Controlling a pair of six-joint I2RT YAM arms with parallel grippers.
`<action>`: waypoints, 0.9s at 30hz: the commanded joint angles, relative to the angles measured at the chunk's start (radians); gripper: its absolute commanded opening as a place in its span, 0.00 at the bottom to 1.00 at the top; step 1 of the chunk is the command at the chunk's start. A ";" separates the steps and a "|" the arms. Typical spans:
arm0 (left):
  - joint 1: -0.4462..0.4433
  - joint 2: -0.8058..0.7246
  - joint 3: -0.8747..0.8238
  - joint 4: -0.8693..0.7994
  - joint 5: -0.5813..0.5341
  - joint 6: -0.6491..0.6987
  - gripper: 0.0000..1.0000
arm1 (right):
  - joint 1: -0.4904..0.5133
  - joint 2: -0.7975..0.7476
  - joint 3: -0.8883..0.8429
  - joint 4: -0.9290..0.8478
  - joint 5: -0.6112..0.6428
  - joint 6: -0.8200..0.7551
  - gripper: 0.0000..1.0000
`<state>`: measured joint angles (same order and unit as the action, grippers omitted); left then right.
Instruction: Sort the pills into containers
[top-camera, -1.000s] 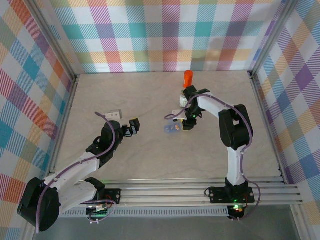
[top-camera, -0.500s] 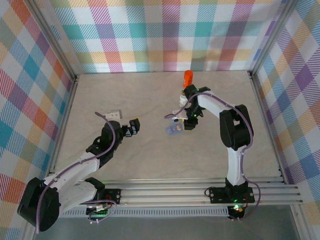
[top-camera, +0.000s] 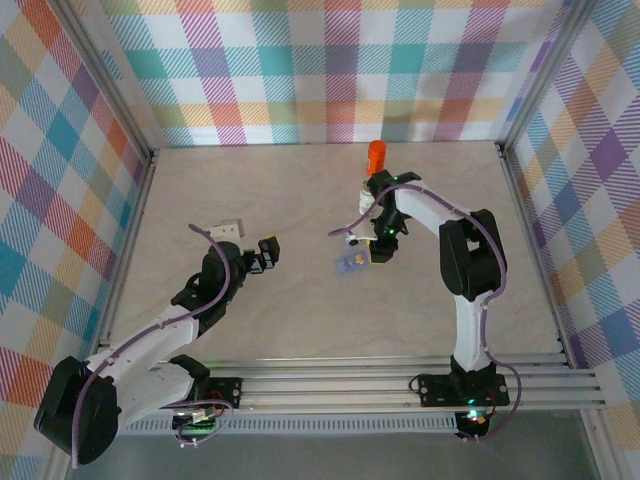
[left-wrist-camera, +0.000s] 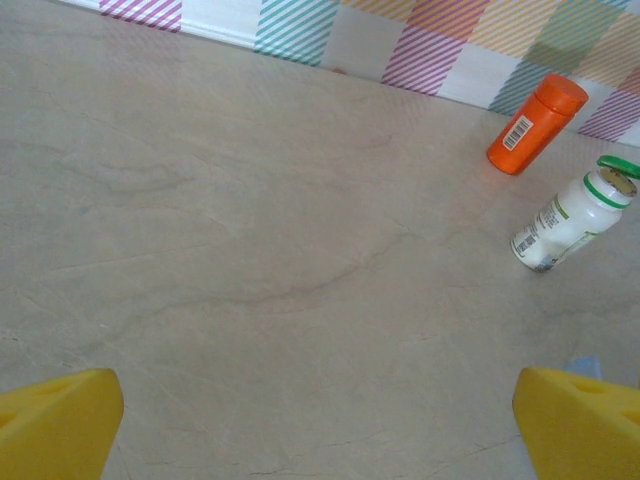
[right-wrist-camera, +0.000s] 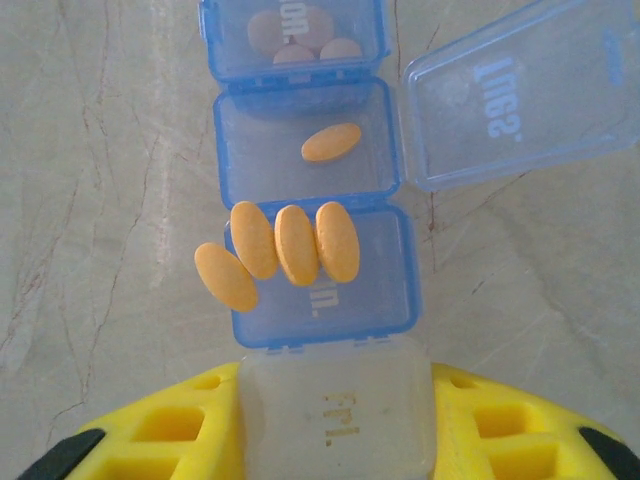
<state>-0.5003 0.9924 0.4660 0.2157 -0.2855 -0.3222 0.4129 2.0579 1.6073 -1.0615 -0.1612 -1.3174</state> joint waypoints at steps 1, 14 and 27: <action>0.008 -0.016 -0.004 0.027 0.001 -0.009 1.00 | 0.006 -0.028 0.029 -0.054 -0.040 0.000 0.34; 0.008 -0.014 -0.006 0.030 0.002 -0.015 1.00 | 0.010 -0.029 0.032 -0.077 -0.028 0.010 0.34; 0.008 -0.003 -0.006 0.037 0.009 -0.025 1.00 | 0.024 -0.063 0.041 -0.081 0.002 0.012 0.34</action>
<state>-0.5003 0.9920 0.4660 0.2157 -0.2844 -0.3275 0.4316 2.0457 1.6199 -1.1053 -0.1543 -1.3094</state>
